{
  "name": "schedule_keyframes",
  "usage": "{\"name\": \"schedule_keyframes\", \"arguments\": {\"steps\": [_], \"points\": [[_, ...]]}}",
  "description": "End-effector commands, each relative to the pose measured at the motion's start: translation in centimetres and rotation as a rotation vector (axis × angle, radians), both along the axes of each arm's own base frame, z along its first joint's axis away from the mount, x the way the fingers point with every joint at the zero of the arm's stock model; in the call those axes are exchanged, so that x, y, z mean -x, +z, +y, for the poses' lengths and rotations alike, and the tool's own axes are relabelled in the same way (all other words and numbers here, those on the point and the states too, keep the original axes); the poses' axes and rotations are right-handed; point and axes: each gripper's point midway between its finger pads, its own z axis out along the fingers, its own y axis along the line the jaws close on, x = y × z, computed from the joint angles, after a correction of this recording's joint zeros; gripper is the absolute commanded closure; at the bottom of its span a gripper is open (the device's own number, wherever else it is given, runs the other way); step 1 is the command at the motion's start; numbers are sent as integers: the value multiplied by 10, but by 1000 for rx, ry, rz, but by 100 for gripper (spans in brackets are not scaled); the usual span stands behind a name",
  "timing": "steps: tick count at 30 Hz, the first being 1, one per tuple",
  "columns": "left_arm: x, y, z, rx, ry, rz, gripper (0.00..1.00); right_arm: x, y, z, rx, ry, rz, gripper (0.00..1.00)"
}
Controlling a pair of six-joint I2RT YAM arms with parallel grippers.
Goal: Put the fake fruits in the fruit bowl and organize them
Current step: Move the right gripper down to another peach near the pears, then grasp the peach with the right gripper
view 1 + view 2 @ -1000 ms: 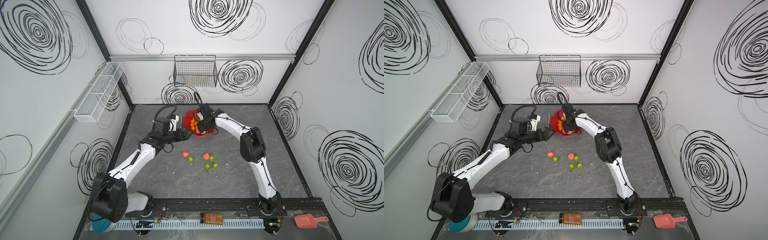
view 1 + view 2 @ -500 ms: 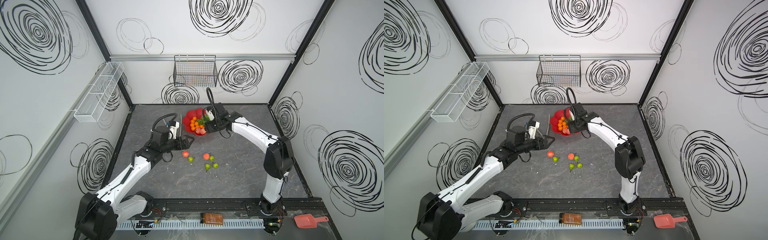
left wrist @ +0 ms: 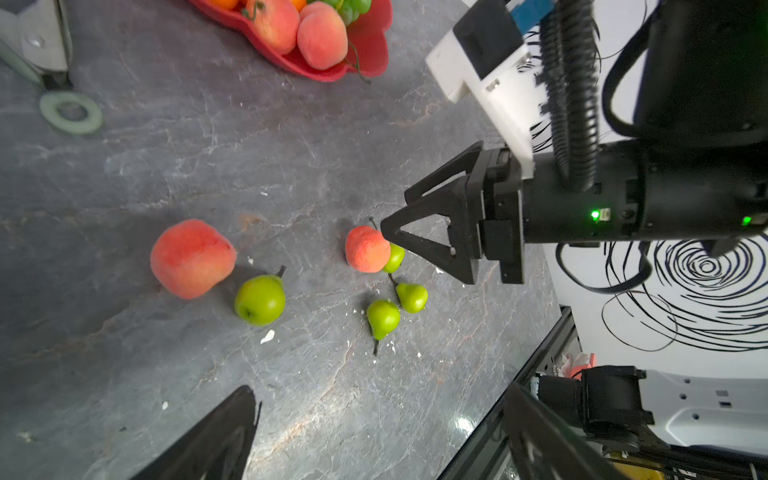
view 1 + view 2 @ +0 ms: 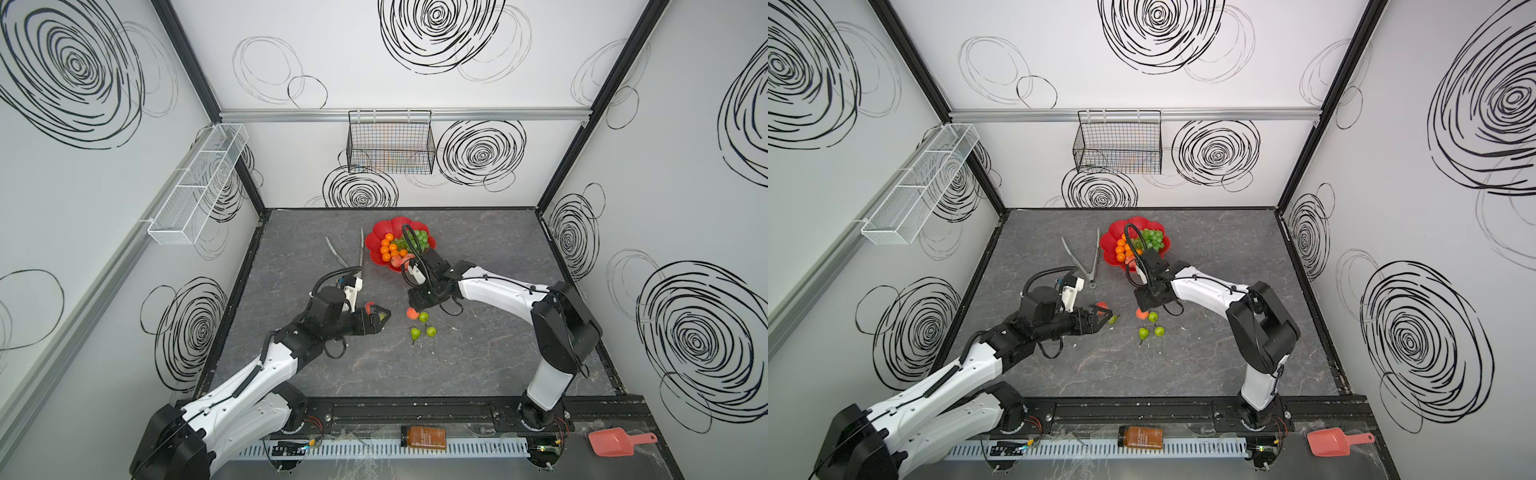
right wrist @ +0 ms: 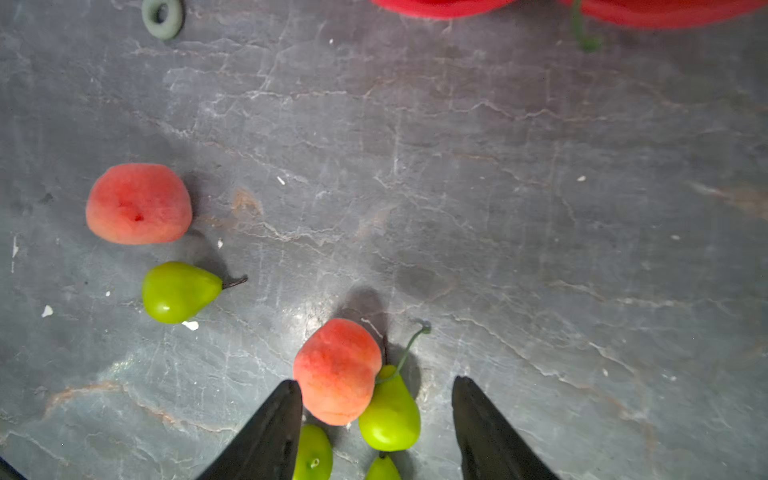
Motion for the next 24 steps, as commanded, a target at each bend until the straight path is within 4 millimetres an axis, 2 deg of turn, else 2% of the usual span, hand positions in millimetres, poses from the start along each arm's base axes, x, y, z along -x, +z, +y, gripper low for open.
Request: {"name": "schedule_keyframes", "arguments": {"steps": [1,14,24], "points": [[-2,10,-2,47,22,-38,4,-1,1,10,-14,14,-28,39],[0,4,1,32,26,-29,4,13,-28,15,61,80,27,40],[0,0,1,23,25,-23,4,17,-40,16,77,87,49,43]]}}
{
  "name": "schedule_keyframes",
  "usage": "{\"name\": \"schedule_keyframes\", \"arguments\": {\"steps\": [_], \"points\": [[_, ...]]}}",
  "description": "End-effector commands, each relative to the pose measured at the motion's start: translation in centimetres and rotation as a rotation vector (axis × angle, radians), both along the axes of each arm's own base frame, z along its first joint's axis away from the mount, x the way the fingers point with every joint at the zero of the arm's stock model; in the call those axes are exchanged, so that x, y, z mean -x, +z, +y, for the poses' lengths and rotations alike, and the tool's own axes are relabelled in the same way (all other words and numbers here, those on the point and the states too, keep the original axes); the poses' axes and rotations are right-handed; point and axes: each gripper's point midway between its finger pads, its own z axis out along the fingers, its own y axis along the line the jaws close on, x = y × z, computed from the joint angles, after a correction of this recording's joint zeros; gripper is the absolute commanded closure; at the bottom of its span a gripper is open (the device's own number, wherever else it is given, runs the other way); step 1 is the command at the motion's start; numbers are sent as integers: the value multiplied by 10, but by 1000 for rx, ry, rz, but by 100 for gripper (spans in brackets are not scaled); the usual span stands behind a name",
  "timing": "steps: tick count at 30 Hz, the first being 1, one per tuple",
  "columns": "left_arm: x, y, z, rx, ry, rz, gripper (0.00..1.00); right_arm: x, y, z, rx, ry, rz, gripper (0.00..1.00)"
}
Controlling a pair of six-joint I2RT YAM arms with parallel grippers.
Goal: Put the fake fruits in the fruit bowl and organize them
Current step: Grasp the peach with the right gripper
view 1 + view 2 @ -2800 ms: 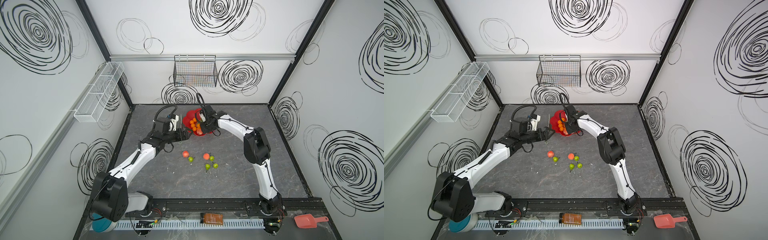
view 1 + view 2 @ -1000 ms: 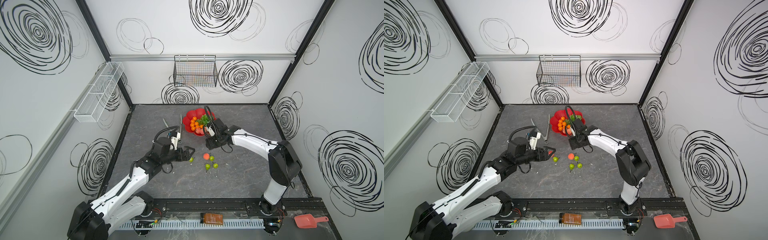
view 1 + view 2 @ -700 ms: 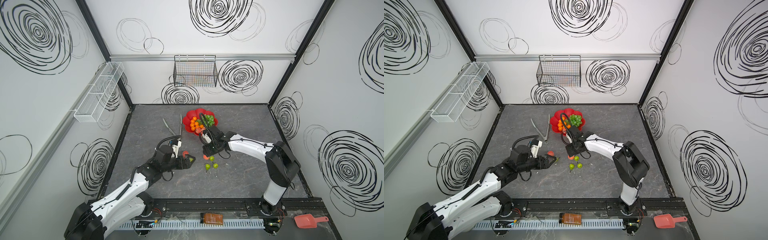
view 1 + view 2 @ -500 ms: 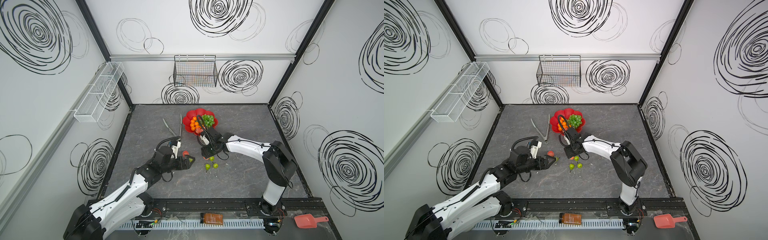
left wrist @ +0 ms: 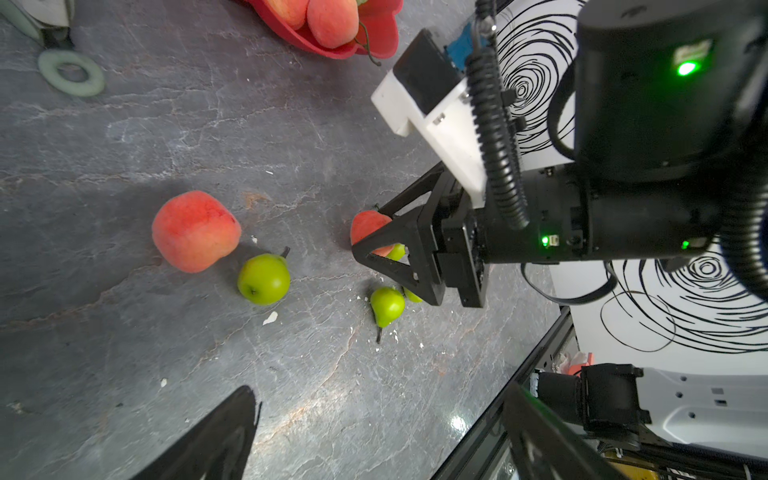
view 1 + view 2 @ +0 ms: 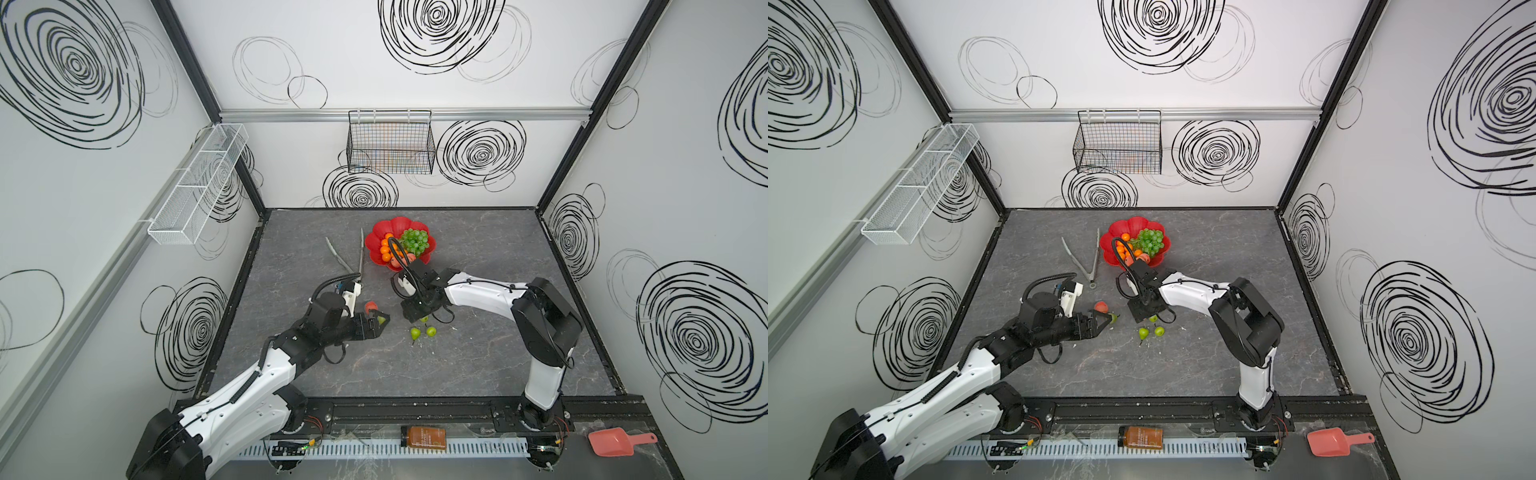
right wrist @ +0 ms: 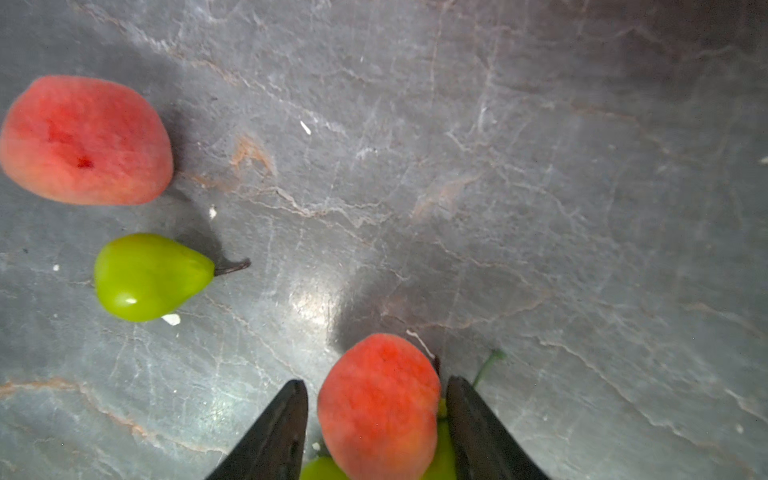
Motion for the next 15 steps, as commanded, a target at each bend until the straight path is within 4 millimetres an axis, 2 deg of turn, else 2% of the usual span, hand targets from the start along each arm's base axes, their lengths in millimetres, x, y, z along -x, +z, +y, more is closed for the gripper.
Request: {"name": "schedule_keyframes", "arguments": {"steps": [1,6,15], "points": [[-5,6,-2,18,5,-36,4,0,-3,2,18,12,-5,43],[-4,3,-1,13,5,-33,4,1,-8,1,21,6,5,46],[-4,6,-2,22,4,-39,4,0,3,0,7,-8,-16,50]]}}
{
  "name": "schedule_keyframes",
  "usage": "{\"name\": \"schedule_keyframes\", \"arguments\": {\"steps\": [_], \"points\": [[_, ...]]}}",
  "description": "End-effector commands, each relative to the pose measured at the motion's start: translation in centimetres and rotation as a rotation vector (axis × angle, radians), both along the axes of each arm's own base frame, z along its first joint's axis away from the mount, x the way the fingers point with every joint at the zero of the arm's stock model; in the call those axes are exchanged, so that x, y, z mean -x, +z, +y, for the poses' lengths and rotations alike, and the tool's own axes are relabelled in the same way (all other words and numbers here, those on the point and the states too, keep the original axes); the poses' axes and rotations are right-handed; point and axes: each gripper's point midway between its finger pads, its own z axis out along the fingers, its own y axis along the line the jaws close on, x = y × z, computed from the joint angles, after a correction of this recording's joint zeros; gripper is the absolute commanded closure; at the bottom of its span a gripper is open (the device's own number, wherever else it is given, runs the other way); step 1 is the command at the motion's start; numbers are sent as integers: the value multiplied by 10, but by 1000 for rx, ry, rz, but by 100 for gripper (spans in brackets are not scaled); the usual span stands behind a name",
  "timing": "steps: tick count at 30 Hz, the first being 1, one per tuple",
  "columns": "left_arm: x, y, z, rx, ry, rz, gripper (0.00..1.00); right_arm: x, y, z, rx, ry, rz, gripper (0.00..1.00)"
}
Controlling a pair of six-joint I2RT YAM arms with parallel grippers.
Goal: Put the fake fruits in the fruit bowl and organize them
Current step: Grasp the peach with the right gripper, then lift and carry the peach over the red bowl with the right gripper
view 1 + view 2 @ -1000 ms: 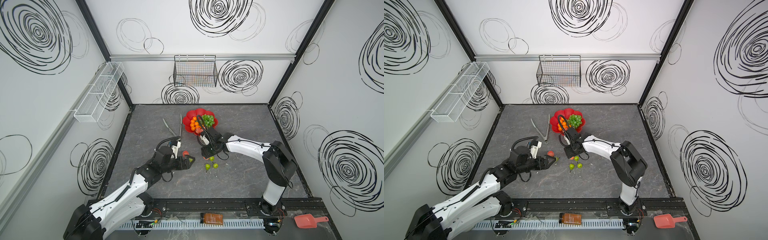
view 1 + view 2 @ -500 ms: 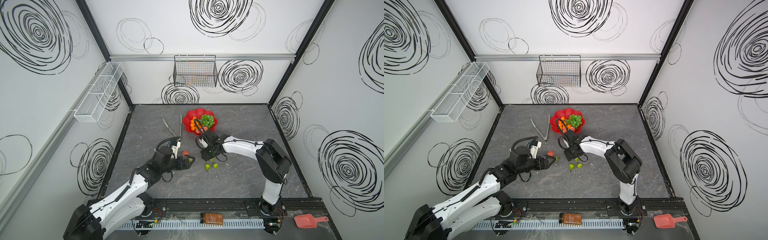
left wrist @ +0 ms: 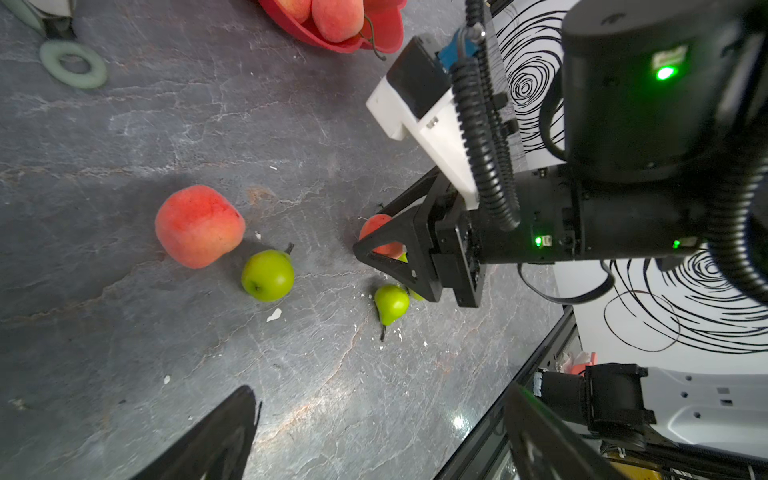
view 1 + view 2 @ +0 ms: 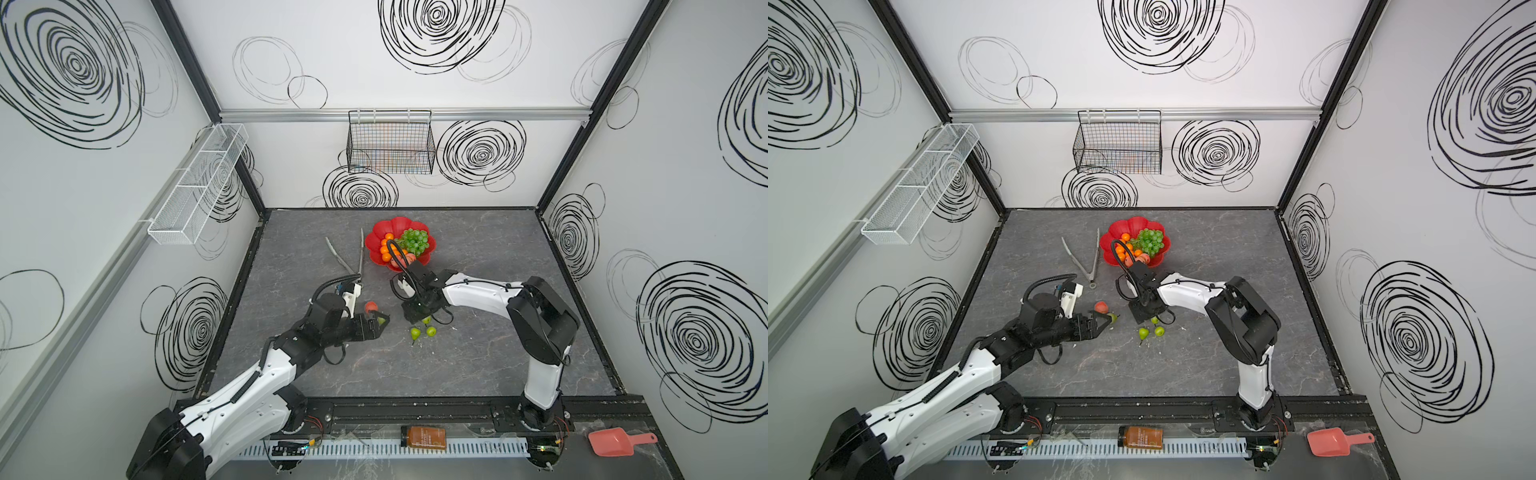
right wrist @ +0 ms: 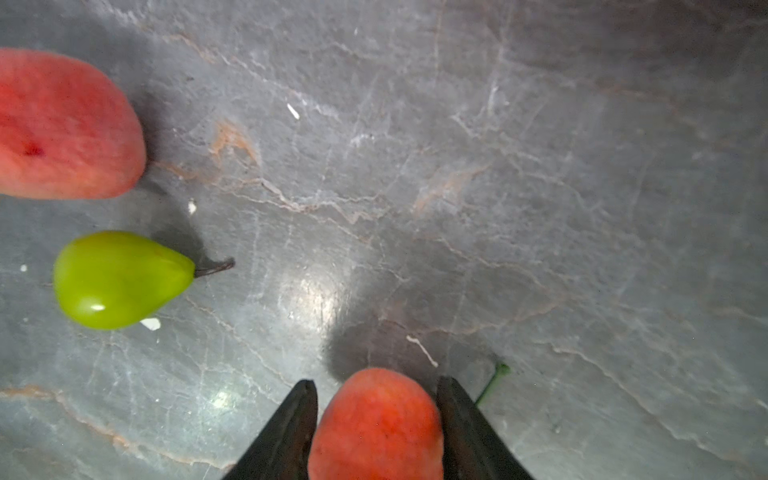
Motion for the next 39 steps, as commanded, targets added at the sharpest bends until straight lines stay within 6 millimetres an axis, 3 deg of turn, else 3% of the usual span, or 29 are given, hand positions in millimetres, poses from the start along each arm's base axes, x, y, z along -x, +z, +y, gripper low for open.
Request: {"name": "schedule_keyframes", "arguments": {"steps": [1,12,17,22,29,39], "points": [[-6,11,-3,24,4,-46,4,-1,11,1,-13,-8,-27,50],[-14,26,-4,23,7,-76,4,-5,46,5,-141,-44,-43,52],[-20,32,-7,40,9,-89,4,-16,58,-10,-163,-89,-62,52],[-33,41,-13,38,5,-111,4,-38,72,-34,-191,-173,-89,52],[-62,55,-25,44,-10,-129,4,-84,96,-64,-225,-288,-148,53],[-100,59,-33,64,-16,-126,4,-141,103,-64,-217,-323,-211,55]]}}
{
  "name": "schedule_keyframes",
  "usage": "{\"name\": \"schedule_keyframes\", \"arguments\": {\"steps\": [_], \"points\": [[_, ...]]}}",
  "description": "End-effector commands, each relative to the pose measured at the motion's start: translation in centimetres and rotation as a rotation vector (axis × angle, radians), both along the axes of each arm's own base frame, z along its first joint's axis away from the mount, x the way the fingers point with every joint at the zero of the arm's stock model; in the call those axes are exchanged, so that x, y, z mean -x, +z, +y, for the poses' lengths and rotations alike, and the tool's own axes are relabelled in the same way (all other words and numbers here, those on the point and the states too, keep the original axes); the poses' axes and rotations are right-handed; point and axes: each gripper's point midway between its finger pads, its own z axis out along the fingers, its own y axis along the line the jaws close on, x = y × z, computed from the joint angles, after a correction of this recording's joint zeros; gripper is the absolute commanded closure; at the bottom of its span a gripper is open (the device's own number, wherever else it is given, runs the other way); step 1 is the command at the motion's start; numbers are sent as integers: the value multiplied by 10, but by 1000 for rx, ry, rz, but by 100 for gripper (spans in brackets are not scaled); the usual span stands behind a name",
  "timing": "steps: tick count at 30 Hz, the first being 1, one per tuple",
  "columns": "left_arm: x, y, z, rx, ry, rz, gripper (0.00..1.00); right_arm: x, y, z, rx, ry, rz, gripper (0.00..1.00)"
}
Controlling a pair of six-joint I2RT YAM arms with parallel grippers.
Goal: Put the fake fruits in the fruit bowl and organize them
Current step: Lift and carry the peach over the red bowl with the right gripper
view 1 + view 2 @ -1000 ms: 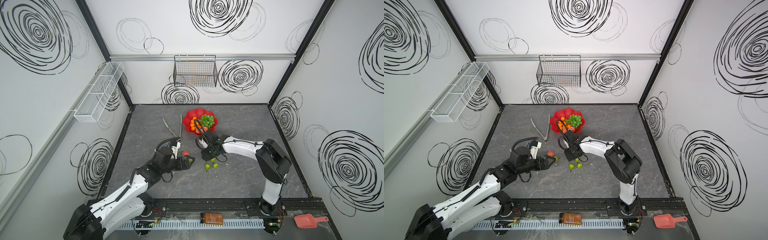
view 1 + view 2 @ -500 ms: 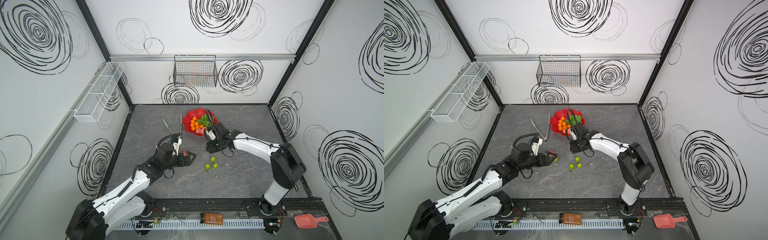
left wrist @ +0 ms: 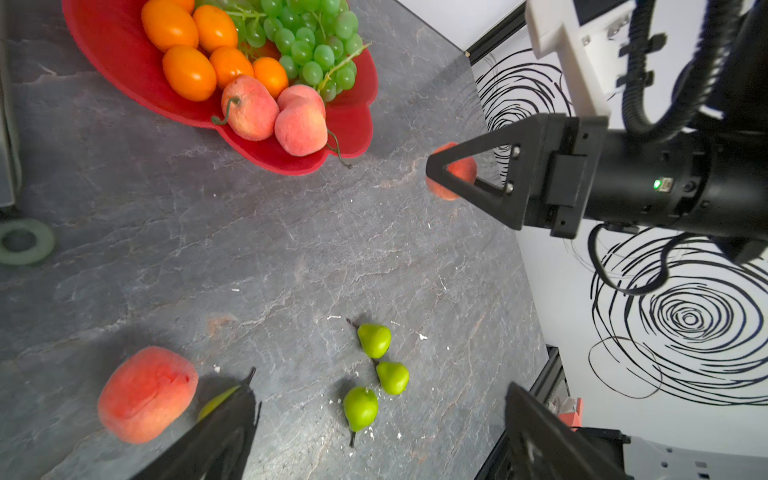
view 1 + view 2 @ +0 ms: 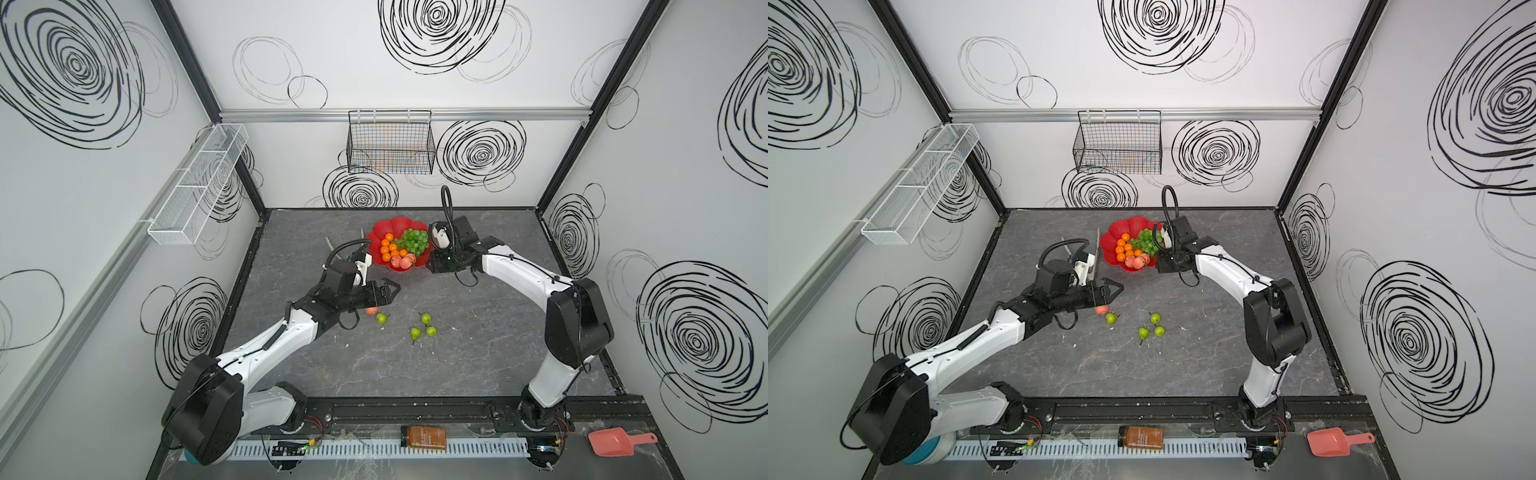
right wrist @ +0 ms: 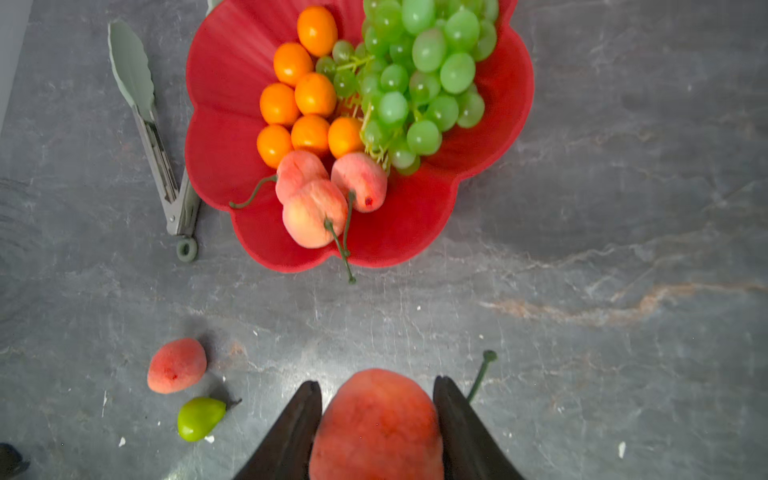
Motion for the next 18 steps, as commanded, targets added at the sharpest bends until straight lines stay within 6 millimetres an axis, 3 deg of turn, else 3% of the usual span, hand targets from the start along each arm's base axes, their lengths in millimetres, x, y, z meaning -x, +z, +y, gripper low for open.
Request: {"name": "schedule_keyframes", "arguments": {"steps": [1,7,18], "points": [[-19,23,-5,42,-18,-79,4,-19,-5,3,19,-4,-13,55],[-34,23,-2,60,-5,-69,4,-45,-11,11,31,1,-20,56],[-38,18,-1,56,-9,-61,4,-72,-30,17,76,-7,8,55]]}}
